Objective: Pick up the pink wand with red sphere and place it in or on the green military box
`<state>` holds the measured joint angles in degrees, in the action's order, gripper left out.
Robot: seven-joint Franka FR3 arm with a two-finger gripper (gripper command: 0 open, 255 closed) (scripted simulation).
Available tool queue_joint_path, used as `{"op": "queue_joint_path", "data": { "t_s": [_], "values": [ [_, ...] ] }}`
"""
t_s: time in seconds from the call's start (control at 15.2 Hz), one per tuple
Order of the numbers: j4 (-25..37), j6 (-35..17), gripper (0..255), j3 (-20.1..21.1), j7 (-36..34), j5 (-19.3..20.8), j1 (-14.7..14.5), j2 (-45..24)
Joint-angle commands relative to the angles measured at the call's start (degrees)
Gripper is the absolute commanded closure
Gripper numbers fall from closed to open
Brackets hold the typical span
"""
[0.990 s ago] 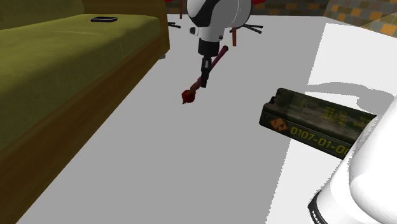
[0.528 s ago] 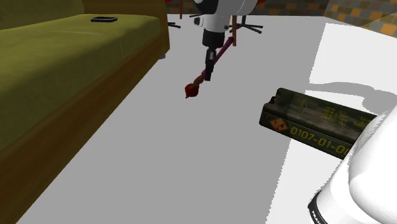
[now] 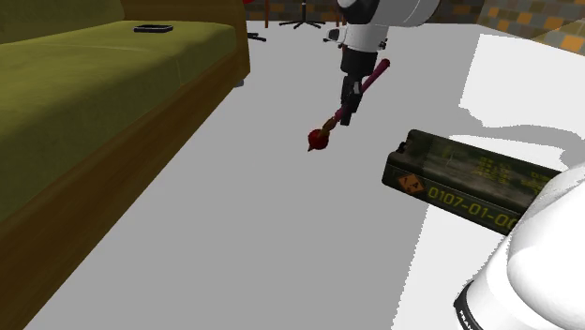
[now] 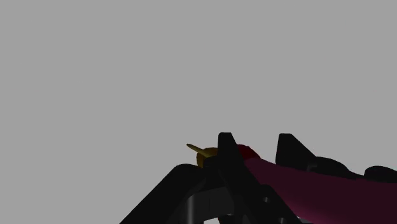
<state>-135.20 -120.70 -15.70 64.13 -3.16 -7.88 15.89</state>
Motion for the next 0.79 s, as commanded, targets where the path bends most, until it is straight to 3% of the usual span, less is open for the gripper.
{"op": "queue_joint_path", "data": {
  "t_s": [0.0, 0.73],
  "values": [
    [-2.89, 0.96, 255, -0.89, 1.15, 1.47, 1.32, 3.84],
    [-13.49, 6.11, 255, -8.2, 11.01, 10.4, 11.01, 19.34]
  ]
}}
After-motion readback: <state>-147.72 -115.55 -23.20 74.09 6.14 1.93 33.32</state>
